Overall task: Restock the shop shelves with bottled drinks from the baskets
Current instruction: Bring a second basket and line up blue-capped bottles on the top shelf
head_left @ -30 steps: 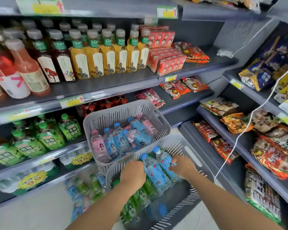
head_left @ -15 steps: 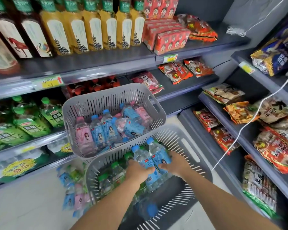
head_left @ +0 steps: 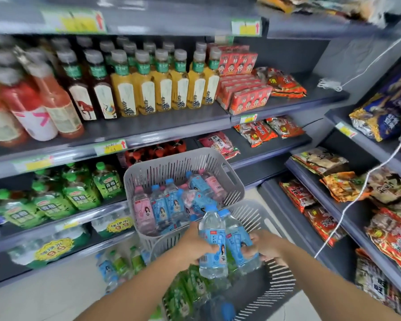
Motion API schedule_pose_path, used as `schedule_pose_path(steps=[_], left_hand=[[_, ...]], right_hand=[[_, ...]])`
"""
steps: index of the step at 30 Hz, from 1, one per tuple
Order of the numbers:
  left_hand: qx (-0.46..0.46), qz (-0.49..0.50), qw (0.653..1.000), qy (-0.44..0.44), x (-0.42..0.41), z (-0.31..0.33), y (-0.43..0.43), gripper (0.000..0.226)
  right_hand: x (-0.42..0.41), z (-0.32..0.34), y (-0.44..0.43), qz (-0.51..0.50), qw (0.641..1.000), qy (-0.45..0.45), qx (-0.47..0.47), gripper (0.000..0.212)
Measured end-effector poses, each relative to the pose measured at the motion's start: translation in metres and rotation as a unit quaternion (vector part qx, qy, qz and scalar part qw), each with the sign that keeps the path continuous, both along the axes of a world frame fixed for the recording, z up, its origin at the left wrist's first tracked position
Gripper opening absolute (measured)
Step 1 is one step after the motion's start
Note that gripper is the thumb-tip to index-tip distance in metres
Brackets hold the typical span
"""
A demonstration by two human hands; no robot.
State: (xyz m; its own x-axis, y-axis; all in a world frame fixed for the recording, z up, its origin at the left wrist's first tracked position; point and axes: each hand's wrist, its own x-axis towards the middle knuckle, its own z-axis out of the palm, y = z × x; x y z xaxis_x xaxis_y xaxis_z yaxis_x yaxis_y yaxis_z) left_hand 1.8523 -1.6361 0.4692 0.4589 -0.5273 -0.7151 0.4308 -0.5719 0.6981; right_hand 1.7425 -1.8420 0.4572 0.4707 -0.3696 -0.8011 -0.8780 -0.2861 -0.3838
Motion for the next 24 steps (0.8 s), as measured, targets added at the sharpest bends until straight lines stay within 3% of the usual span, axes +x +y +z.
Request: schedule_pose_path(steps=[2,6,12,17,22,24], left_hand=[[-0.008,0.006,1.000,-0.007,0.013,0.017,0.014,0.057],[-0.037,0.032,0.998,-0.032,0.036,0.049,0.047,0.087],[-0.100,0.065,0.990,-0.070,0.065,0.096,0.115,0.060],[-0.121,0.116,0.977,-0.132,0.093,0.136,0.177,0.060],[-0.131,0.163,0.963,-0.169,0.120,0.170,0.231,0.052],[-0.144,0.181,0.957,-0.178,0.129,0.184,0.248,0.048]], right_hand=[[0.004,0.016,0.006,0.006,1.000,-0.021,0.012,0.088],[0.025,0.052,0.038,-0.022,0.995,-0.088,0.045,0.060],[0.063,0.102,0.111,-0.040,0.976,-0.191,0.094,0.035],[0.101,0.136,0.171,-0.045,0.954,-0.278,0.104,0.025],[0.140,0.168,0.221,-0.011,0.939,-0.332,0.092,0.044],[0.156,0.182,0.239,-0.001,0.929,-0.355,0.101,0.038]])
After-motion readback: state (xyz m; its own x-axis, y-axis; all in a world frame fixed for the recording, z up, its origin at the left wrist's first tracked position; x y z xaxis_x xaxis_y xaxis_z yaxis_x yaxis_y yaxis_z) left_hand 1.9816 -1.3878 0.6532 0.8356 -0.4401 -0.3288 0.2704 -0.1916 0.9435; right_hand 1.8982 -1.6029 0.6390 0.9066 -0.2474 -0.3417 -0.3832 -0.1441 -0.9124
